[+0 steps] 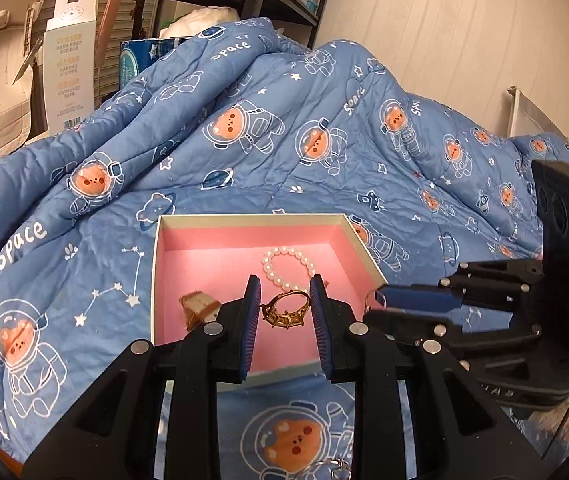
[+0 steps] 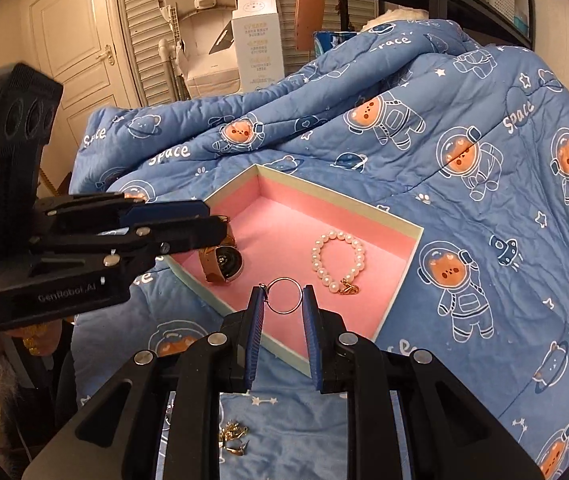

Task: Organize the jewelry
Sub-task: 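Lower both rings into the pink box and open both grippers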

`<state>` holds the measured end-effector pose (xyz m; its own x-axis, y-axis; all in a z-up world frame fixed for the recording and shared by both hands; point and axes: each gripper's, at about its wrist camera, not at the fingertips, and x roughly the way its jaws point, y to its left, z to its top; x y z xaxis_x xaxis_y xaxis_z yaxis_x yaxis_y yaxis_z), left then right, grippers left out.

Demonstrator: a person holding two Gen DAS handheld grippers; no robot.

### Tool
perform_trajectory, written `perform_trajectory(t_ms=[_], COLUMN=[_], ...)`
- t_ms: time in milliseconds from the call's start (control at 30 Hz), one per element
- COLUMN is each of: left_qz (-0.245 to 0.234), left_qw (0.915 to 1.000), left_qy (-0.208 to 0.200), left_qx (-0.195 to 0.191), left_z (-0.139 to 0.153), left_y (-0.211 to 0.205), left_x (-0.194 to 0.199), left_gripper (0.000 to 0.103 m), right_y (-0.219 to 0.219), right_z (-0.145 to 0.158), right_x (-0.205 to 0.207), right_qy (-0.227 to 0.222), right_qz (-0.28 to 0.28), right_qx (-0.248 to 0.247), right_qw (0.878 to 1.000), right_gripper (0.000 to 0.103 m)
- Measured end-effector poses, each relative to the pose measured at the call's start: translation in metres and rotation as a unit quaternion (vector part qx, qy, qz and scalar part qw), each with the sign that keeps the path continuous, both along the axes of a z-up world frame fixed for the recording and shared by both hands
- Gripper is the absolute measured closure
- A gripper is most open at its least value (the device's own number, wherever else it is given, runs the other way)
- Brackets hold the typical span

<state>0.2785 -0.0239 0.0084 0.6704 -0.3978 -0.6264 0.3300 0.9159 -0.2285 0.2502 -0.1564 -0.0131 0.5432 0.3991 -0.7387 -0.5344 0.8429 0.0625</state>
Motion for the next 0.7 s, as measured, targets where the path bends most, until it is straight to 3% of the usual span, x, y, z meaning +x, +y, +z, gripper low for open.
perform_trajectory(t_ms=[200, 367, 500, 700], left_qz=[0.014, 0.016, 0.021, 0.017], left_qw=[0.9971, 0.9929, 0.9897, 0.9837], left_qy=[0.073, 0.11, 0.136, 0.164], left_qx=[0.013, 0.042, 0.041, 0.072], left_z=[-0.013, -0.03, -0.041, -0.058], left_y=[0.004, -0.005, -0.01, -0.022], left_x=[0.055, 0.082, 0.095, 0.102], left_gripper=[0.077, 0.077, 0.077, 0.077], right_y=[0.012, 0.021, 0.023, 0.024], right_z=[-0.017, -0.034, -0.043, -0.048], right_x=[0.034, 0.056, 0.067, 0.07], right_qy=[0.064, 0.107, 0.126, 0.128], right_qz=[0.0, -0.003, -0.01, -0.014], right_qx=[0.013, 0.01, 0.002, -0.008], right_qw=[0.998, 0.994, 0.992, 0.992], right_gripper=[0.084, 0.084, 0.084, 0.084])
